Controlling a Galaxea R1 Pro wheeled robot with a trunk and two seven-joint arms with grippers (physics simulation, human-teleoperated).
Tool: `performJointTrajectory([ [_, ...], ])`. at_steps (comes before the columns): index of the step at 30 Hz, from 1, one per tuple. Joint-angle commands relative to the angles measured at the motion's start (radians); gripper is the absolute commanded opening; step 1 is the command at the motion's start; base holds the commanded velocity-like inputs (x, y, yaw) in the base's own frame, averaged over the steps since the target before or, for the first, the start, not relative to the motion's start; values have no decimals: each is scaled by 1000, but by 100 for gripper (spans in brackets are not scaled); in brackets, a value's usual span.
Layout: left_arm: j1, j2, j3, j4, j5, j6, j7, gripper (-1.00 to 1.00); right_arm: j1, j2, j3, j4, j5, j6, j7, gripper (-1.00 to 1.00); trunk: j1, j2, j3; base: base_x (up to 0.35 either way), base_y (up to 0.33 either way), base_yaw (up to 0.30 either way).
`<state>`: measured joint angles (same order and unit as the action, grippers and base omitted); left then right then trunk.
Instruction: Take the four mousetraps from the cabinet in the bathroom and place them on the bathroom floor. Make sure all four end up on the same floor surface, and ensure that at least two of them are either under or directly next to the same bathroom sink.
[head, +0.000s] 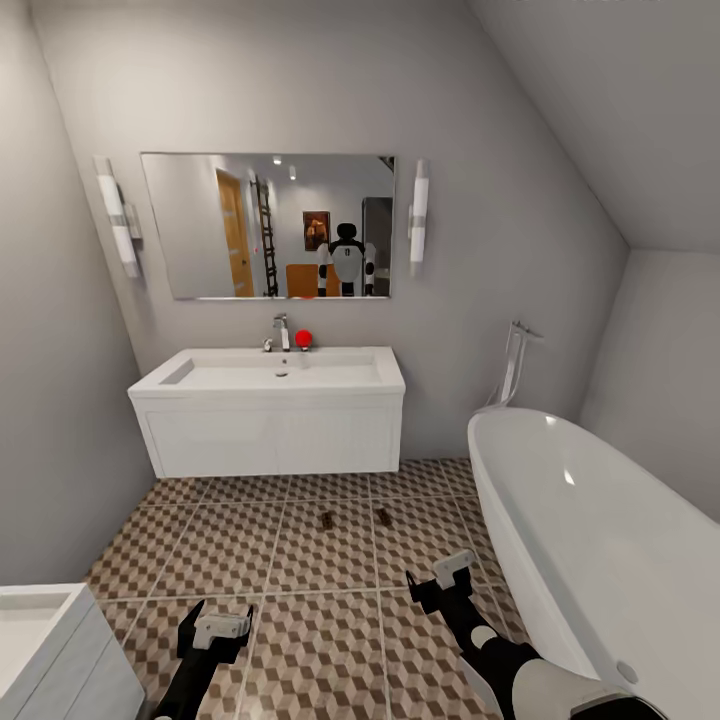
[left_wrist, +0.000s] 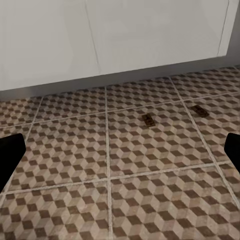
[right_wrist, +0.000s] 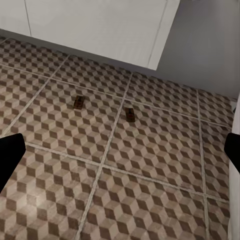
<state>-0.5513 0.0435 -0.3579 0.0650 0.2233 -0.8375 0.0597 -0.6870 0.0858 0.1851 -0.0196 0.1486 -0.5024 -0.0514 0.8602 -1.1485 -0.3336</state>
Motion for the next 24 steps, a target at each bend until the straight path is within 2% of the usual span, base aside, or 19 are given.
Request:
performJointTrajectory([
  [1, -1, -1, -9, 3, 1, -5, 6, 100, 0, 0, 1, 1, 8, -2, -5, 100, -4, 6, 2, 0, 0, 0],
  [24, -1, -1, -9, 4, 1, -5, 6, 100, 9, 0, 1, 1, 8, -2, -4, 100, -92, 167, 74, 0, 0, 0],
])
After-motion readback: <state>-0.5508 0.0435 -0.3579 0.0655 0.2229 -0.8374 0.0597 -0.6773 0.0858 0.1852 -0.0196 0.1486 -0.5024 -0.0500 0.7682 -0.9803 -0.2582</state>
